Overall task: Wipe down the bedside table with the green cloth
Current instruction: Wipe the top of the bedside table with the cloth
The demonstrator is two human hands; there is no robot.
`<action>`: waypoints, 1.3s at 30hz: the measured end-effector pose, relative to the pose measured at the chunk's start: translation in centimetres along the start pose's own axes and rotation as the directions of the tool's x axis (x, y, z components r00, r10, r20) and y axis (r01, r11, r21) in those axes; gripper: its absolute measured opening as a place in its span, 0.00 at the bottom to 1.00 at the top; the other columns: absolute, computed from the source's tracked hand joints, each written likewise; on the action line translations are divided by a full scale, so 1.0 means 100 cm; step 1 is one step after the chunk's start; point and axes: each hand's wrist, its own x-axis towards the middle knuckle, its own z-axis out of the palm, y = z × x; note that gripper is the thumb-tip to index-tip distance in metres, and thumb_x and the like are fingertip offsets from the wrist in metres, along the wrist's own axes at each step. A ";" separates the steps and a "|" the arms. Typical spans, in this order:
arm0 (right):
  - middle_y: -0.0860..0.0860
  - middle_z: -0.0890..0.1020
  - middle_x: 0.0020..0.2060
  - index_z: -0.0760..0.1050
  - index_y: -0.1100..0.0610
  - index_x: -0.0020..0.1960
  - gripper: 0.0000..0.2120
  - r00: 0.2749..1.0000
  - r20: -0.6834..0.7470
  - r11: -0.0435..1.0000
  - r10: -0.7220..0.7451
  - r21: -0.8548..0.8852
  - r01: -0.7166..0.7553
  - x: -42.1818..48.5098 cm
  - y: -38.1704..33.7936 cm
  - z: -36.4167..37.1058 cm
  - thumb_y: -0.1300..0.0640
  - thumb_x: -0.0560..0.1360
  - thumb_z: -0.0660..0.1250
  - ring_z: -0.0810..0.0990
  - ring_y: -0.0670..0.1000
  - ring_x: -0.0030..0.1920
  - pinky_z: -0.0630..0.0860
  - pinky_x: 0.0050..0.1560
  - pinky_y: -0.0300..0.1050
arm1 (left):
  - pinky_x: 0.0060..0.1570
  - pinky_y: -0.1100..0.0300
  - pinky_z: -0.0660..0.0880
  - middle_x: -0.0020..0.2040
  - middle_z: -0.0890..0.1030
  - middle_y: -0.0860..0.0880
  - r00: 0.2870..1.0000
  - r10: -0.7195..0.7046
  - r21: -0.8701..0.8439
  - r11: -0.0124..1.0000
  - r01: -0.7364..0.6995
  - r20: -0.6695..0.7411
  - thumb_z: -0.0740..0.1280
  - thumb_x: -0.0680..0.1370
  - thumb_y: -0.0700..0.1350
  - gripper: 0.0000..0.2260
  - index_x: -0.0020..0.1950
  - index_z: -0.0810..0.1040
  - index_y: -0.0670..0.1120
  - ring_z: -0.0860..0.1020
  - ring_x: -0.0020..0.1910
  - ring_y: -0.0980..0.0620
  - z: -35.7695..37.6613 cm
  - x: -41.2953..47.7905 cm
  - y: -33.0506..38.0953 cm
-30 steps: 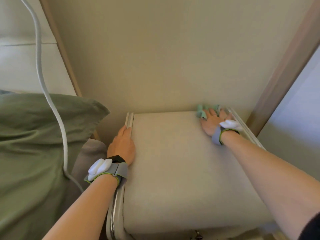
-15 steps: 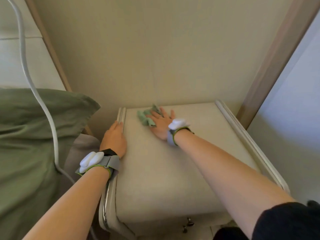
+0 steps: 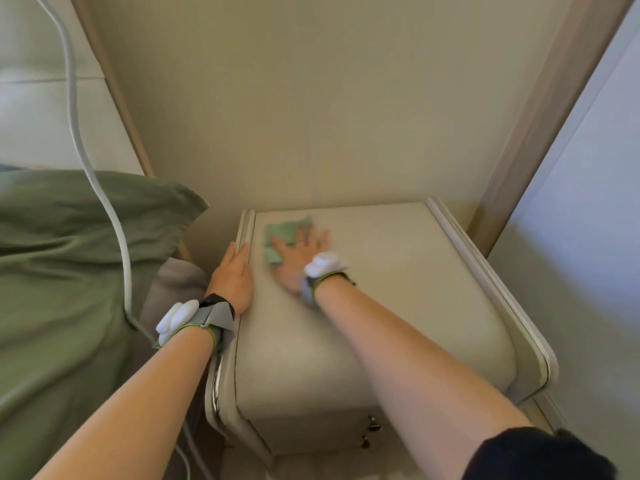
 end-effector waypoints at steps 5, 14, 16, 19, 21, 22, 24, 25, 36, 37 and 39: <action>0.45 0.46 0.77 0.48 0.38 0.75 0.27 0.988 0.007 0.987 -0.155 0.050 0.155 -0.013 0.013 0.004 0.37 0.77 0.43 0.42 0.57 0.77 0.35 0.72 0.65 | 0.75 0.56 0.53 0.78 0.57 0.44 1.000 -0.008 -0.072 0.997 0.010 0.027 0.50 0.83 0.43 0.22 0.78 0.56 0.49 0.56 0.77 0.46 0.001 -0.024 -0.008; 0.50 0.45 0.78 0.44 0.44 0.76 0.31 0.784 -0.054 0.780 0.618 0.166 -0.603 -0.082 0.188 -0.024 0.37 0.76 0.42 0.42 0.64 0.76 0.39 0.70 0.71 | 0.69 0.49 0.64 0.72 0.68 0.41 0.988 -0.154 -0.046 0.987 0.155 0.014 0.48 0.82 0.49 0.21 0.76 0.55 0.60 0.68 0.69 0.38 -0.006 -0.051 0.005; 0.54 0.48 0.77 0.47 0.46 0.76 0.31 0.861 -0.093 0.864 0.499 0.125 -0.487 -0.070 0.139 -0.011 0.39 0.76 0.45 0.42 0.65 0.75 0.40 0.70 0.71 | 0.64 0.47 0.68 0.69 0.72 0.41 0.981 -0.187 0.039 0.981 0.189 -0.044 0.48 0.82 0.51 0.21 0.75 0.56 0.61 0.71 0.65 0.37 -0.007 -0.057 0.012; 0.50 0.46 0.77 0.48 0.44 0.76 0.28 0.994 -0.051 0.988 0.096 0.127 -0.089 -0.055 0.032 0.002 0.43 0.78 0.49 0.41 0.62 0.76 0.38 0.70 0.70 | 0.61 0.47 0.71 0.66 0.74 0.40 0.982 -0.170 0.149 0.972 0.180 -0.077 0.48 0.82 0.50 0.21 0.75 0.56 0.60 0.73 0.61 0.36 -0.008 -0.066 0.019; 0.47 0.46 0.77 0.47 0.43 0.76 0.27 0.992 -0.013 0.988 -0.127 0.092 0.127 -0.061 -0.027 0.005 0.42 0.78 0.48 0.39 0.58 0.76 0.37 0.71 0.68 | 0.62 0.47 0.69 0.68 0.72 0.39 0.987 -0.157 0.149 0.976 0.160 -0.028 0.49 0.81 0.51 0.22 0.76 0.54 0.62 0.72 0.63 0.35 -0.010 -0.069 0.016; 0.45 0.45 0.77 0.46 0.43 0.76 0.27 0.981 0.005 0.979 -0.194 0.072 0.193 -0.065 -0.040 0.005 0.42 0.78 0.47 0.38 0.56 0.77 0.37 0.71 0.68 | 0.64 0.46 0.68 0.70 0.71 0.39 0.988 -0.156 0.126 0.980 0.155 0.003 0.49 0.81 0.52 0.23 0.76 0.52 0.62 0.71 0.65 0.35 -0.011 -0.071 0.015; 0.42 0.45 0.77 0.44 0.40 0.75 0.27 0.971 -0.002 0.968 -0.241 0.075 0.240 -0.067 -0.028 0.006 0.40 0.78 0.44 0.38 0.54 0.77 0.37 0.71 0.67 | 0.66 0.47 0.66 0.72 0.68 0.39 0.984 -0.177 0.079 0.982 0.174 0.035 0.48 0.82 0.52 0.22 0.76 0.51 0.63 0.69 0.67 0.35 -0.013 -0.078 0.014; 0.40 0.45 0.77 0.43 0.38 0.75 0.26 0.975 -0.024 0.970 -0.221 0.098 0.222 -0.067 -0.006 0.006 0.38 0.78 0.43 0.39 0.52 0.77 0.38 0.70 0.68 | 0.67 0.47 0.66 0.73 0.67 0.40 0.981 -0.190 0.065 0.980 0.187 0.043 0.47 0.82 0.52 0.22 0.76 0.51 0.63 0.69 0.68 0.36 -0.013 -0.081 0.013; 0.56 0.49 0.77 0.51 0.47 0.76 0.30 0.828 -0.097 0.832 0.552 0.133 -0.539 -0.132 0.130 -0.015 0.41 0.77 0.52 0.46 0.66 0.75 0.43 0.70 0.71 | 0.64 0.49 0.67 0.72 0.69 0.42 0.970 -0.243 -0.047 0.969 0.243 0.002 0.48 0.82 0.50 0.22 0.75 0.54 0.63 0.71 0.66 0.37 -0.011 -0.106 0.011; 0.56 0.50 0.77 0.51 0.47 0.76 0.30 0.874 -0.091 0.872 0.478 0.167 -0.460 -0.126 0.099 -0.011 0.42 0.76 0.54 0.47 0.66 0.75 0.44 0.70 0.71 | 0.63 0.50 0.68 0.71 0.69 0.42 0.970 -0.244 -0.038 0.969 0.244 -0.007 0.48 0.82 0.50 0.22 0.75 0.54 0.63 0.71 0.65 0.37 -0.010 -0.107 0.012; 0.54 0.49 0.77 0.51 0.46 0.76 0.30 0.975 -0.073 0.969 0.210 0.151 -0.197 -0.119 0.025 0.001 0.43 0.76 0.55 0.46 0.64 0.76 0.43 0.70 0.70 | 0.63 0.49 0.68 0.71 0.70 0.41 0.971 -0.238 -0.021 0.971 0.238 -0.014 0.48 0.82 0.50 0.22 0.75 0.54 0.63 0.71 0.64 0.36 -0.011 -0.109 0.012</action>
